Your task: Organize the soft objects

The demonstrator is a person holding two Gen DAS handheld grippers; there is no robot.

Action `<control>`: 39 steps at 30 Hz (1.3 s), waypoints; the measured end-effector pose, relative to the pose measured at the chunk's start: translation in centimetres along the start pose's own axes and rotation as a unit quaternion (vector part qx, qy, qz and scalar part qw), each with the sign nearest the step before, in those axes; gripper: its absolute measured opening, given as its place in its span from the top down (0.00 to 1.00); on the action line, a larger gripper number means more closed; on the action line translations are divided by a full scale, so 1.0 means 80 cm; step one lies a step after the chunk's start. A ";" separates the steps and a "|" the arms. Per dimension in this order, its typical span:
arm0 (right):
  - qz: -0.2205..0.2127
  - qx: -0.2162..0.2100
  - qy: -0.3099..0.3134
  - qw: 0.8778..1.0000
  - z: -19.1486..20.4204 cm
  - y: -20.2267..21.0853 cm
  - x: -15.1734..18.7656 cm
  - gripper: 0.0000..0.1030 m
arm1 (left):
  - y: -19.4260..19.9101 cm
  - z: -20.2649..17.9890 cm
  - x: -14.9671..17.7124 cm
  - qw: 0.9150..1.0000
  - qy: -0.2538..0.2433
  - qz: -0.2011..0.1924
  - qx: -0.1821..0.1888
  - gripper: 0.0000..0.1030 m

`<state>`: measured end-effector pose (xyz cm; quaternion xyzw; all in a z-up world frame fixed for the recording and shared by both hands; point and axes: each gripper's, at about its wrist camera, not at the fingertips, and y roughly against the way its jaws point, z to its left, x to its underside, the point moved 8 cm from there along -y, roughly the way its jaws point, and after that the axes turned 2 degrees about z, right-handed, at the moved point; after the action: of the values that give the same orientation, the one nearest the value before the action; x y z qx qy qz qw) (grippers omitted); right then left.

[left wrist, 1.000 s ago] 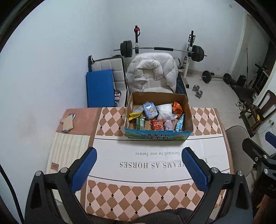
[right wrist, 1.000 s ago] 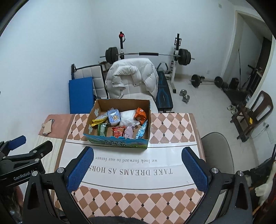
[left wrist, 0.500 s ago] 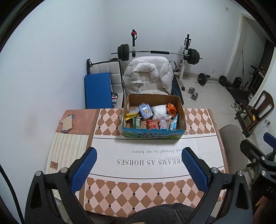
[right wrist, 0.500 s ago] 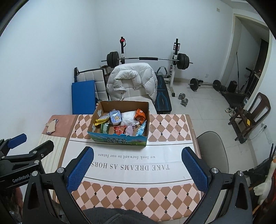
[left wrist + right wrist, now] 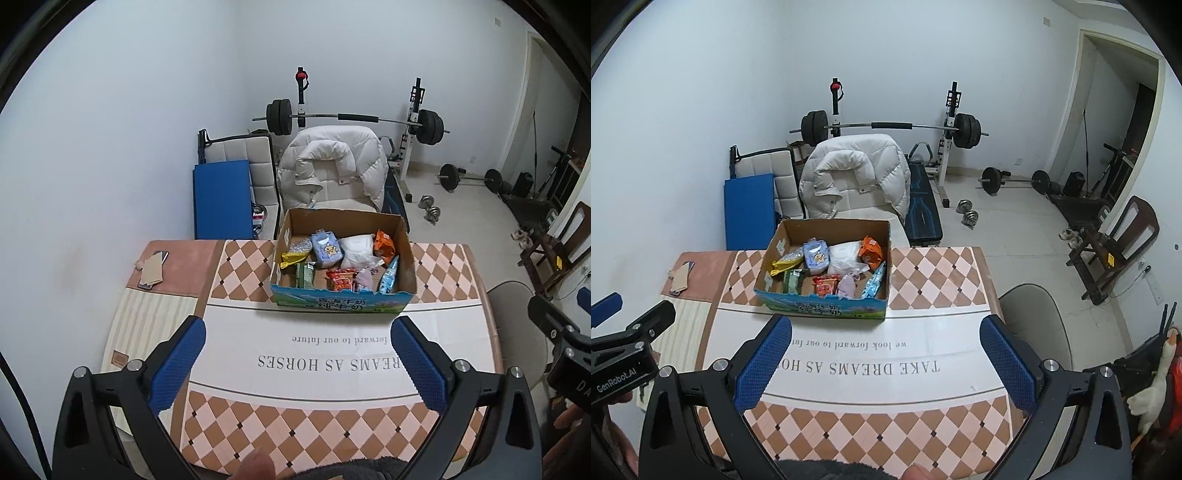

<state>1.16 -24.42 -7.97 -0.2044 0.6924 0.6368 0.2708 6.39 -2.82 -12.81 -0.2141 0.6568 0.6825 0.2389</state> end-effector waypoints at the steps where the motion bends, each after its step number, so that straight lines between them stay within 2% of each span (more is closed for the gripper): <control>1: 0.000 -0.001 -0.001 1.000 0.000 -0.005 -0.003 0.00 | -0.003 0.000 -0.002 1.000 -0.001 0.001 -0.001 0.00; 10: 0.013 0.002 -0.010 1.000 -0.005 -0.056 -0.024 0.00 | -0.042 -0.005 -0.021 1.000 -0.006 0.009 -0.013 0.00; 16: 0.015 0.005 -0.008 1.000 -0.003 -0.076 -0.034 0.00 | -0.061 -0.011 -0.027 1.000 -0.013 0.022 -0.008 0.00; 39: 0.015 0.015 -0.009 1.000 -0.002 -0.095 -0.048 0.00 | -0.072 -0.013 -0.031 1.000 -0.016 0.022 -0.007 0.00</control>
<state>8.87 -25.63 -11.34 -0.1841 0.7022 0.6322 0.2709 11.85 -3.87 -15.90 -0.1899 0.6525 0.6957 0.2329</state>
